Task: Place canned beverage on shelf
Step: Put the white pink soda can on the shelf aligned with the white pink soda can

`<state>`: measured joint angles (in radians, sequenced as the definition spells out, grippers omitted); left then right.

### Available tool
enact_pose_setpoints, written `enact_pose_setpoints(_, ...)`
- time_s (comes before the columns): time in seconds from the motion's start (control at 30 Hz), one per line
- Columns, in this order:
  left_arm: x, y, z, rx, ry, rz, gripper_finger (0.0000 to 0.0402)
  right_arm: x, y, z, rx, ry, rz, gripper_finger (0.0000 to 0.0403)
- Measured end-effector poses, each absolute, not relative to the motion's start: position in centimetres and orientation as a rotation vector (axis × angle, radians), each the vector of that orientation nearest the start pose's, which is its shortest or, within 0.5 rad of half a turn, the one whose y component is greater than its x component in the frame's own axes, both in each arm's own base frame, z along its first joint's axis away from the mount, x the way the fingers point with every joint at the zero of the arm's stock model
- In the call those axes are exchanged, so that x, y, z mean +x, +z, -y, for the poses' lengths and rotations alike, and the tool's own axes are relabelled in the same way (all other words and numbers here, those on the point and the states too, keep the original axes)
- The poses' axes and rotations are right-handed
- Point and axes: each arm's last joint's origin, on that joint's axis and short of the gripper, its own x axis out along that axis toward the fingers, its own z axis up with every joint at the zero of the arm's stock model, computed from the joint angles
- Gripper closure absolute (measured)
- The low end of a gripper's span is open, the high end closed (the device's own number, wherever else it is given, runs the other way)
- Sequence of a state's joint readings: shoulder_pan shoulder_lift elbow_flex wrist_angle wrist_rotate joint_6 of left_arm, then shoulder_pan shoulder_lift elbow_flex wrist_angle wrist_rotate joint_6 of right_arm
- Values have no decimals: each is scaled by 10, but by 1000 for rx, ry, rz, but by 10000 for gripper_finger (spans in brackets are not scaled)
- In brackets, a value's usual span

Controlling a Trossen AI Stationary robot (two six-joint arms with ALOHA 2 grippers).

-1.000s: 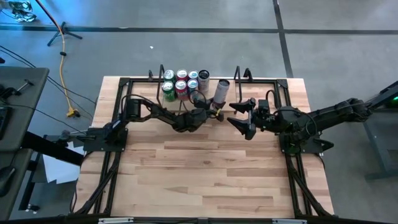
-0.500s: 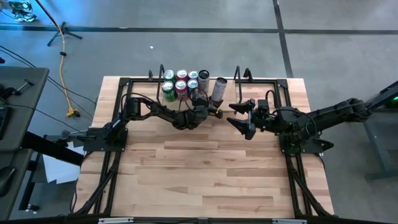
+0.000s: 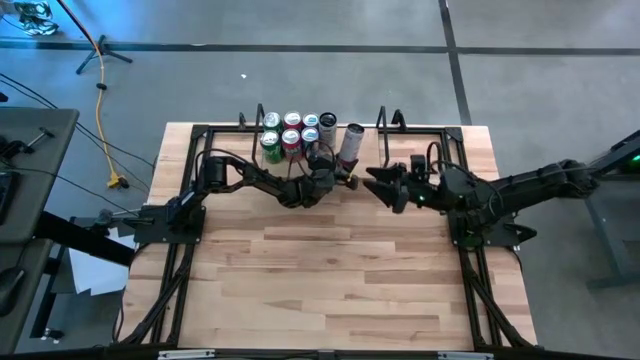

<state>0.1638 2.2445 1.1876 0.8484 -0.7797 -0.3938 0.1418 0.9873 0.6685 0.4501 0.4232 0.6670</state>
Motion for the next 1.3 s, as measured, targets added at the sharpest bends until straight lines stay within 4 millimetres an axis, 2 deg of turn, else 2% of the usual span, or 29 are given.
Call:
enact_pose_setpoints(0.07, 435, 105, -93, -298, 966, -18, 207, 220, 314, -11, 717, -261, 210, 34)
enact_pose_setpoints(0.17, 436, 102, -91, -309, 963, -3, 207, 225, 319, 1, 690, -338, 111, 51)
enact_pose_setpoints(0.3, 436, 100, -91, -319, 960, 11, 207, 233, 338, 25, 623, -527, -36, 102)
enact_pose_setpoints(0.4, 436, 100, -91, -316, 961, 6, 207, 235, 356, 49, 568, -712, -114, 164)
enact_pose_setpoints(0.5, 436, 100, -91, -308, 961, 1, 207, 240, 368, 74, 524, -830, -174, 249)
enact_pose_setpoints(0.6, 436, 99, -91, -307, 960, -4, 207, 249, 373, 99, 524, -830, -216, 355)
enact_pose_setpoints(0.67, 436, 99, -91, -302, 961, -8, 207, 259, 368, 114, 535, -808, -257, 388)
enact_pose_setpoints(0.8, 436, 98, -91, -295, 959, -14, 207, 278, 345, 137, 625, -825, -332, 387)
enact_pose_setpoints(0.97, 436, 98, -91, -289, 958, -17, 206, 293, 311, 157, 694, -853, -440, 398)
enact_pose_setpoints(1.3, 435, 97, -93, -249, 958, -39, 206, 294, 304, 162, 700, -875, -461, 403)
